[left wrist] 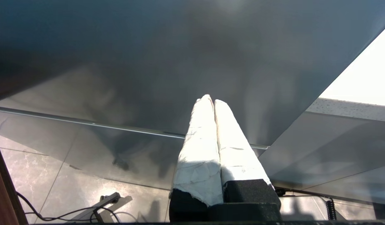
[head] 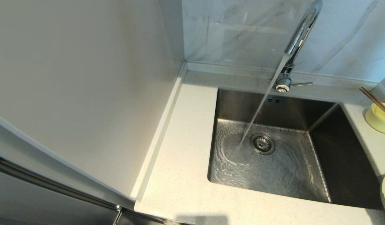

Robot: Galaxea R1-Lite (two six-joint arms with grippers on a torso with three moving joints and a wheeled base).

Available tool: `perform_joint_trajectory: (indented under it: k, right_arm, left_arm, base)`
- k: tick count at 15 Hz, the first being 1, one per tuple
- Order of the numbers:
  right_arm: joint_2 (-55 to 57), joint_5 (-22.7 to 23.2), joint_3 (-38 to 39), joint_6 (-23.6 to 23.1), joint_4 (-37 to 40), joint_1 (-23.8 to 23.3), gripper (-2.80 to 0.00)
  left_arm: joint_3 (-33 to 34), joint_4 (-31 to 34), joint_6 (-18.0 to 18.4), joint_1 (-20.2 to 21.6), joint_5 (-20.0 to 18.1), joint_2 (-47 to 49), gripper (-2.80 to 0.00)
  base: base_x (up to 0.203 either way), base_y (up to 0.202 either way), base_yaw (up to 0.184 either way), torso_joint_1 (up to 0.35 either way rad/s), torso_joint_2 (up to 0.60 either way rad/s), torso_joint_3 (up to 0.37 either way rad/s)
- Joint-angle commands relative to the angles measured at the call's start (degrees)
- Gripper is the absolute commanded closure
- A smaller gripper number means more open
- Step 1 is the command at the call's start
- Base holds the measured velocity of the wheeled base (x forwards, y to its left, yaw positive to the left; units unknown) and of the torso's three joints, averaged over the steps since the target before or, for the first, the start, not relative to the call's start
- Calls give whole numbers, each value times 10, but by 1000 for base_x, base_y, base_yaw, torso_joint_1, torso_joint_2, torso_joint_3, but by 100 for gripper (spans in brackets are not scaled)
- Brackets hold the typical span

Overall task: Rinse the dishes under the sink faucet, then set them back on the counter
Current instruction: Pick up the plate

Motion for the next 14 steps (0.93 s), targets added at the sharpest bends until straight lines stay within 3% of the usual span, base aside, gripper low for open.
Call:
perform_joint_trajectory:
  k: [1, 5, 9, 12, 14]
  right_arm:
    - [9, -20, 47, 1, -97, 35, -280]
    - [68, -34, 36, 3, -127, 62, -280]
    - [156, -58, 57, 4, -241, 62, -280]
    - [206, -62, 54, 22, -276, 61, -280]
    - [234, -97, 55, 26, -302, 60, -280]
  left_arm:
    - [0, 0, 0, 0, 0, 0, 0]
    - [0, 0, 0, 0, 0, 0, 0]
    - [0, 0, 0, 0, 0, 0, 0]
    - [0, 0, 0, 0, 0, 0, 0]
    - [0, 0, 0, 0, 0, 0, 0]
  base:
    - [0, 0, 0, 0, 0, 0]
    - [0, 0, 0, 0, 0, 0]
    - [0, 0, 0, 0, 0, 0]
    - [0, 0, 0, 0, 0, 0]
    - [0, 0, 0, 0, 0, 0]
